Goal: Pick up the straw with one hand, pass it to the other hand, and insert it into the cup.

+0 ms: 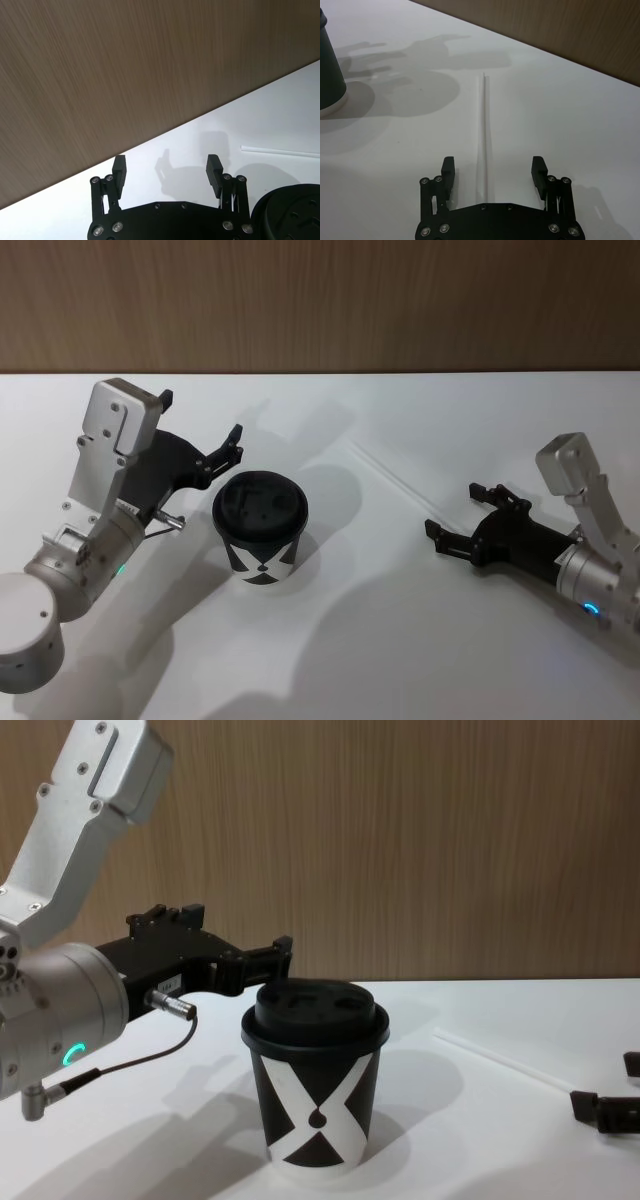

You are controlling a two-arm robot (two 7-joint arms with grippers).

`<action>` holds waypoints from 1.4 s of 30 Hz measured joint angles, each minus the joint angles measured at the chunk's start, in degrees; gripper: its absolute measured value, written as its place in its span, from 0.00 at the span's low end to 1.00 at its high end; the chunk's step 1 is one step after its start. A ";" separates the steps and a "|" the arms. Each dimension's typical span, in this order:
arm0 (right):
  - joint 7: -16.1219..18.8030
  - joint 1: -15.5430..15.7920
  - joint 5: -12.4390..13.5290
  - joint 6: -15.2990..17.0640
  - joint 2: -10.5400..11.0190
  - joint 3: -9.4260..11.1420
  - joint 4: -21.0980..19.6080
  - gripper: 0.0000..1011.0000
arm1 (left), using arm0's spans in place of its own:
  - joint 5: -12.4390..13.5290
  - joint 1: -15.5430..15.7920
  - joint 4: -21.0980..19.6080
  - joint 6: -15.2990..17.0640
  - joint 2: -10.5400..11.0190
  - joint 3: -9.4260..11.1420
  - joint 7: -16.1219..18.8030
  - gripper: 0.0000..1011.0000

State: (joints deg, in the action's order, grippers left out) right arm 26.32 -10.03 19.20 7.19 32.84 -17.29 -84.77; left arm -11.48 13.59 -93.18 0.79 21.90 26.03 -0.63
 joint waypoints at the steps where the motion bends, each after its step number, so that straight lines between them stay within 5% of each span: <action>1: 0.05 -0.04 -0.01 0.14 -0.02 -0.07 0.09 0.97 | 0.00 0.00 0.00 0.00 0.00 0.00 0.00 0.99; 27: 0.86 -0.73 0.25 2.22 0.20 -1.32 0.30 0.20 | -0.01 0.00 0.00 0.00 0.00 0.00 0.00 0.99; 42: 1.36 -0.51 1.52 1.91 0.50 -1.62 -0.14 0.02 | 0.00 0.00 0.00 0.00 0.00 0.00 0.00 0.99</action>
State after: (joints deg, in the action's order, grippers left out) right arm 27.67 -10.54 20.72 9.10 33.34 -18.92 -84.91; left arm -11.48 13.59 -93.17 0.79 21.89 26.02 -0.63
